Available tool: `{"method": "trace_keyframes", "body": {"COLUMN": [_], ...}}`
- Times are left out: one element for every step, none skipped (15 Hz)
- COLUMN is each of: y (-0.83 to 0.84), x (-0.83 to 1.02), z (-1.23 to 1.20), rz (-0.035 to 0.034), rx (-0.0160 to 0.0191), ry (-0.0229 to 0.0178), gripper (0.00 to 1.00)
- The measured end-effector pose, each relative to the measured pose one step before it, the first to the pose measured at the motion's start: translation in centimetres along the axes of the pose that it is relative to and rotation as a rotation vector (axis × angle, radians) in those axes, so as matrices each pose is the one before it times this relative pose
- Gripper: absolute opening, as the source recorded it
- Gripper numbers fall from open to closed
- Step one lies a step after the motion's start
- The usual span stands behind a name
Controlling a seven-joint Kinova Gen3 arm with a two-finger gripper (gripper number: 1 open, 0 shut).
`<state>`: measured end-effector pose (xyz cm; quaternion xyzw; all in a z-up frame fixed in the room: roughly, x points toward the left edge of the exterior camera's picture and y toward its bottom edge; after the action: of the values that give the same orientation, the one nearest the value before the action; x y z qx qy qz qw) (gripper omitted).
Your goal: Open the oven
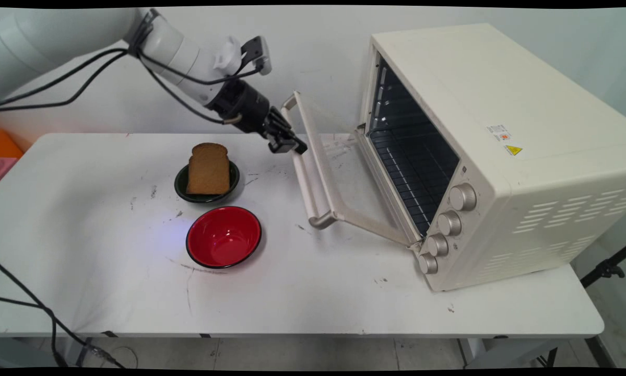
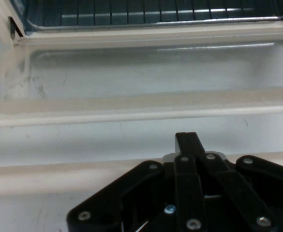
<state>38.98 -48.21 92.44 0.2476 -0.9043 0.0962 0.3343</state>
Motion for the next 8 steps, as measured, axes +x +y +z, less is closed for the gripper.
{"method": "trace_keyframes", "body": {"y": [0.043, 0.062, 0.058, 0.032, 0.005, -0.045, -0.032, -0.077], "x": [-0.760, -0.723, -0.575, -0.606, -0.483, -0.526, -0.284, -0.399], "z": [0.021, 0.033, 0.035, 0.061, 0.048, 0.028, 0.004, -0.047], "rz": [-0.00413, -0.00380, -0.00198, -0.00126, -0.00096, -0.00082, -0.00046, -0.00052], "rx": [-0.00226, -0.00260, -0.00272, -0.00291, -0.00187, -0.00035, -0.00004, 0.00088], "ry": [0.00258, 0.00207, 0.00237, 0.00251, 0.00207, 0.00166, 0.00068, 0.00071], "gripper": [0.00, 0.00, 0.00, 0.00, 0.00, 0.00, 0.00, 0.00]}}
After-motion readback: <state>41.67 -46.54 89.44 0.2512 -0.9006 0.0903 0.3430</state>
